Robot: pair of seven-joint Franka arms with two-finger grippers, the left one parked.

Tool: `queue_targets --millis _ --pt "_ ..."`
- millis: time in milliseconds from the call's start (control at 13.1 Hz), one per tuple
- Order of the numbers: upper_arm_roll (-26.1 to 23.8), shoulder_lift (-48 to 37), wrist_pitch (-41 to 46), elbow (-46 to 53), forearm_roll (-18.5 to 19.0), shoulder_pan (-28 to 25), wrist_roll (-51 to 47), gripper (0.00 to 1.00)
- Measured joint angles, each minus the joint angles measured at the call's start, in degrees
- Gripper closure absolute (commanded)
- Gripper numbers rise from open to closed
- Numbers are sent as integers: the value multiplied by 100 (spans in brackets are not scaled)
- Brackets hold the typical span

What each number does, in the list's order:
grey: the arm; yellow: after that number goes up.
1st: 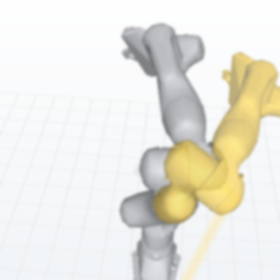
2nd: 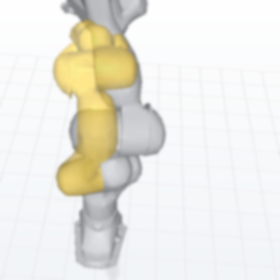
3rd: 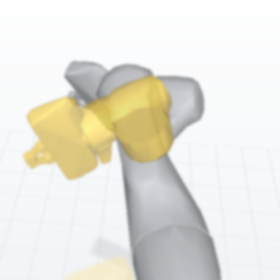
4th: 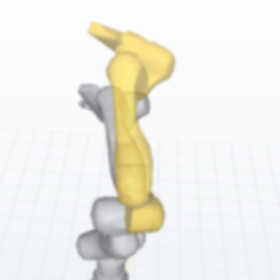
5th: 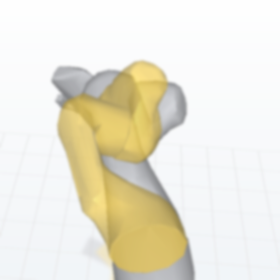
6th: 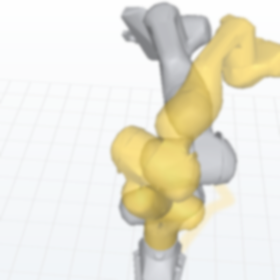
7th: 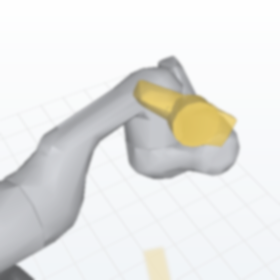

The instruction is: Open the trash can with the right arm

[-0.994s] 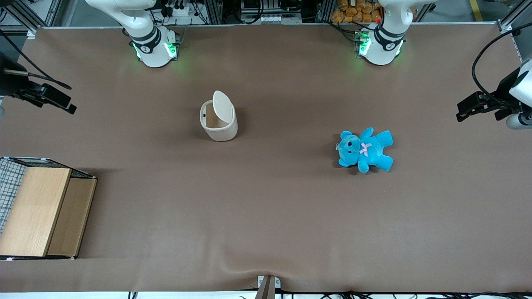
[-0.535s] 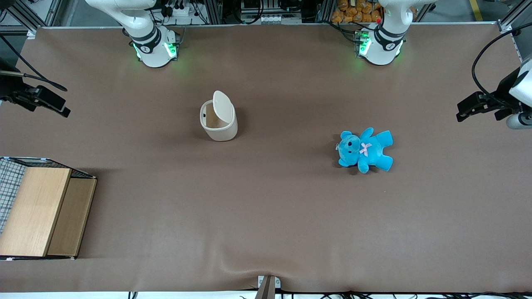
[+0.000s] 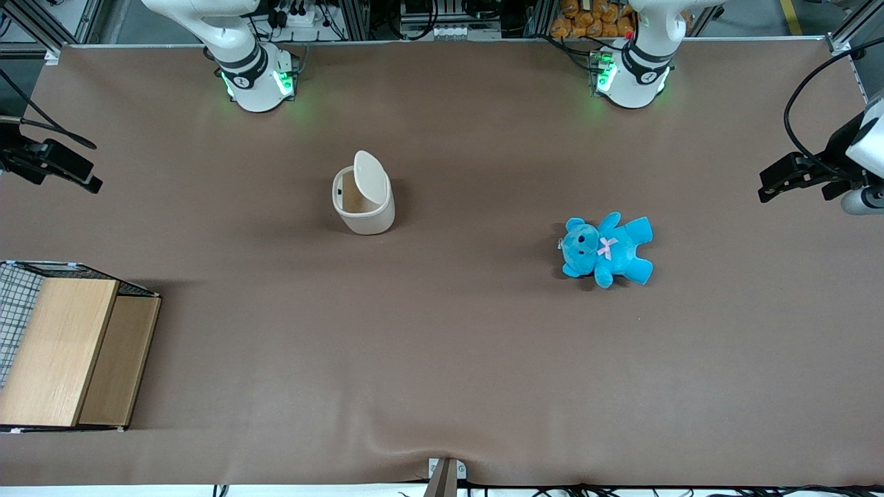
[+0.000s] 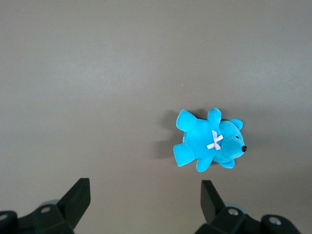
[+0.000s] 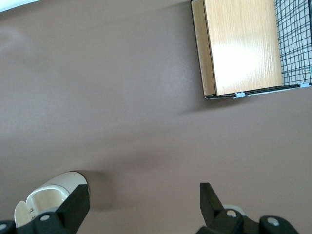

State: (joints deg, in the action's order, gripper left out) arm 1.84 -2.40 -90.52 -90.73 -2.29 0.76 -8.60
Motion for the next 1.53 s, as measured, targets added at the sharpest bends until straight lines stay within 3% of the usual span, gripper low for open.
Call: queue_targets --millis 1529 --pt "-1 0 10 -3 0 0 379 0"
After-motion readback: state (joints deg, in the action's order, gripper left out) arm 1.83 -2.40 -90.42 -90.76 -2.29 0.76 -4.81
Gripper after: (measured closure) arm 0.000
